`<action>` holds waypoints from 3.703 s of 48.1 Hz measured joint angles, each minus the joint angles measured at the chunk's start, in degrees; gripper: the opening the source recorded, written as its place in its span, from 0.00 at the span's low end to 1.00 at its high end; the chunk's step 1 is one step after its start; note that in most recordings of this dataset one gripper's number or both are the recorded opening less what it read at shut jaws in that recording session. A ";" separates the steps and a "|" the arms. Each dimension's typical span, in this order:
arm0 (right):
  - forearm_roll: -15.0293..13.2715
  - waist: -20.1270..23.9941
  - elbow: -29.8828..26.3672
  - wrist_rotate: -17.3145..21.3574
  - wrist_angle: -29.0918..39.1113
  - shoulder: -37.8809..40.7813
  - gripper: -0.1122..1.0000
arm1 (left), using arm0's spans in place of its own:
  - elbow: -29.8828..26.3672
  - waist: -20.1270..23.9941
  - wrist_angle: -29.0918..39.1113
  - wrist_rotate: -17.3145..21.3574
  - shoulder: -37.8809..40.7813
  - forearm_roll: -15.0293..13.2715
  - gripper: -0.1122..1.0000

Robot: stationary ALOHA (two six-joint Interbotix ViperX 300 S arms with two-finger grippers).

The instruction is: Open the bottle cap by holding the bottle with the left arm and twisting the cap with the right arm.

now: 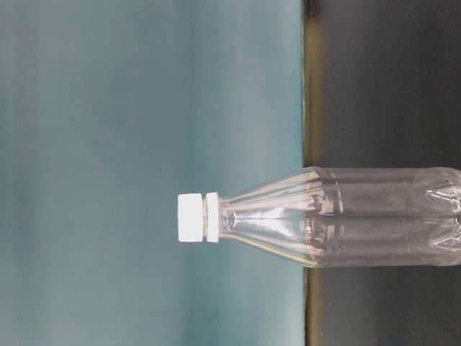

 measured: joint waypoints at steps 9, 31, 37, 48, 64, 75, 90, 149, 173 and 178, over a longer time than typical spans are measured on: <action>0.53 0.00 -0.62 1.14 1.85 0.26 0.10 | -3.16 0.00 -1.14 0.44 5.45 2.11 0.19; 0.70 0.00 -1.76 4.66 9.05 0.26 0.10 | -14.33 0.00 -11.16 0.62 26.81 2.20 0.64; 0.62 0.00 -1.85 4.75 9.32 0.00 0.10 | -17.05 -0.35 -12.13 0.35 31.73 2.20 0.93; 0.62 0.00 -2.11 4.83 9.49 -0.79 0.10 | -20.57 -0.62 -17.05 -0.26 41.13 2.29 0.95; 0.70 0.00 -2.90 6.42 9.67 -1.41 0.10 | -19.69 -1.14 -25.58 -1.32 50.36 2.20 0.95; 0.70 0.00 -3.43 9.14 10.72 -1.58 0.10 | -17.23 -1.41 -31.46 -4.22 55.37 2.29 0.95; 0.62 -0.09 -4.39 10.63 13.97 -1.67 0.10 | -16.17 -2.29 -33.13 -5.62 62.75 2.29 0.95; 0.79 -0.18 -6.94 18.11 24.79 -1.58 0.10 | -16.08 -1.58 -28.65 -5.71 71.37 2.29 0.88; 3.60 0.88 -27.25 27.95 59.41 13.18 0.11 | -17.31 -1.58 -28.92 -3.52 71.81 2.29 0.84; 5.10 1.32 -31.73 27.95 63.37 17.75 0.17 | -17.31 -1.58 -29.44 -3.43 71.89 2.29 0.84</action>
